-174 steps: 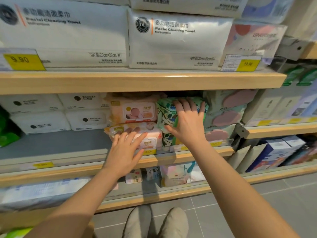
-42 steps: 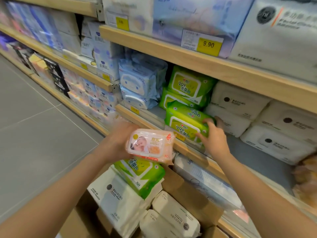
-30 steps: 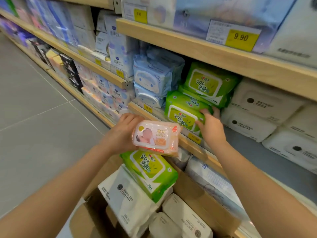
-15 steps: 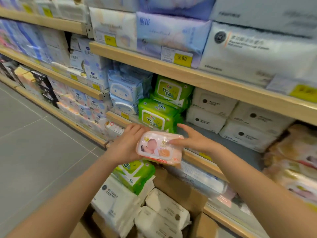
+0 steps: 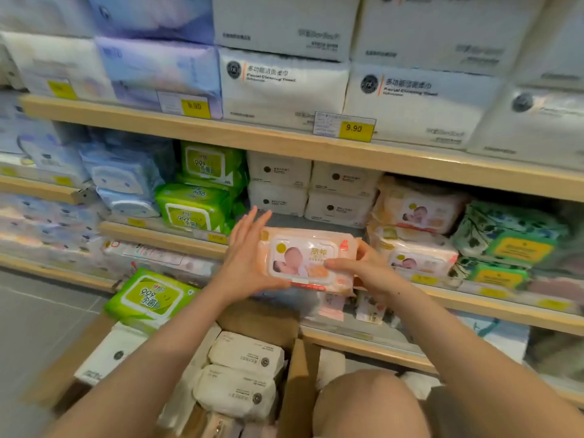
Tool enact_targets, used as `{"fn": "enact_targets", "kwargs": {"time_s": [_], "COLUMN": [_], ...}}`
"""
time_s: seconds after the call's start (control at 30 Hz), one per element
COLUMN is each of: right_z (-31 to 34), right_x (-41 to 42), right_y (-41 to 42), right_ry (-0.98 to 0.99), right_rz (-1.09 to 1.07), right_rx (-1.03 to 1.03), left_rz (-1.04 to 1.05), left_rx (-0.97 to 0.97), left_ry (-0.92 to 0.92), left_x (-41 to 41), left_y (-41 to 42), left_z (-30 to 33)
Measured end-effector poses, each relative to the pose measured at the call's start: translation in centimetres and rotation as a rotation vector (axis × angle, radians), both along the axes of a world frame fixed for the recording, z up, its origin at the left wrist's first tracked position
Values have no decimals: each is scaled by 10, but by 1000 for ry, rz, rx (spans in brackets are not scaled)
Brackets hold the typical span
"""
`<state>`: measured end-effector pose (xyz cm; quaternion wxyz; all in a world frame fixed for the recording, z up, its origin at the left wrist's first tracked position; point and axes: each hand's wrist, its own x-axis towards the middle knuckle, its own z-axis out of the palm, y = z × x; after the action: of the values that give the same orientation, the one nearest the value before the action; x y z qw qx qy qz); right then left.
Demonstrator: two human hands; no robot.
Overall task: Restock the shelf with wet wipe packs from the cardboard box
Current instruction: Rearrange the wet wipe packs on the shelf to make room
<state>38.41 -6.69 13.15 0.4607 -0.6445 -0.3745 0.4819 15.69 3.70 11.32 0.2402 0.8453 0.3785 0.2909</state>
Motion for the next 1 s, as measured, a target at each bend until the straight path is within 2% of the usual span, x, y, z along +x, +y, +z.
{"fn": "enact_targets", "kwargs": {"time_s": [0.1,0.13,0.2,0.3,0.5,0.6,0.67,0.77,0.83,0.9,1.0], "right_z": [6,7,9,6,-6,-7,-2,8,11,8,3], "right_x": [28,37,53,75,113,125,142,180,205,225,239], "right_y": [-19,-26,-38,-54,-78,-85,-90,-102,-105,-101,-93], "right_ry": [-33,-31,-37,-90,-109,-199,-410,-912,-1140,-1310,-1416], "right_rz": [-29,-40,-50,-65,-161,-178,-238,-443,-484,-461,-447], "right_rx": [50,71,102,143,224,280,316,331,254,133,40], "left_rz": [50,4,-66,-117,-144,-112,-107,-88,-68,-32,-64], "left_rx": [-550,-658,-715,-817,-745,-687,-645,-583,-543,-510,-439], "left_ry": [-266,-273,-208,-220,-240,-280,-311,-348,-351,-322,-288], "left_x": [26,34,49,76,131,151,160,174,185,198,219], "left_y": [-7,-8,-10,-16,-34,-33,-29,-19,-9,2,18], "left_z": [6,5,1,-10,-16,-14,-8,7,15,21,23]}}
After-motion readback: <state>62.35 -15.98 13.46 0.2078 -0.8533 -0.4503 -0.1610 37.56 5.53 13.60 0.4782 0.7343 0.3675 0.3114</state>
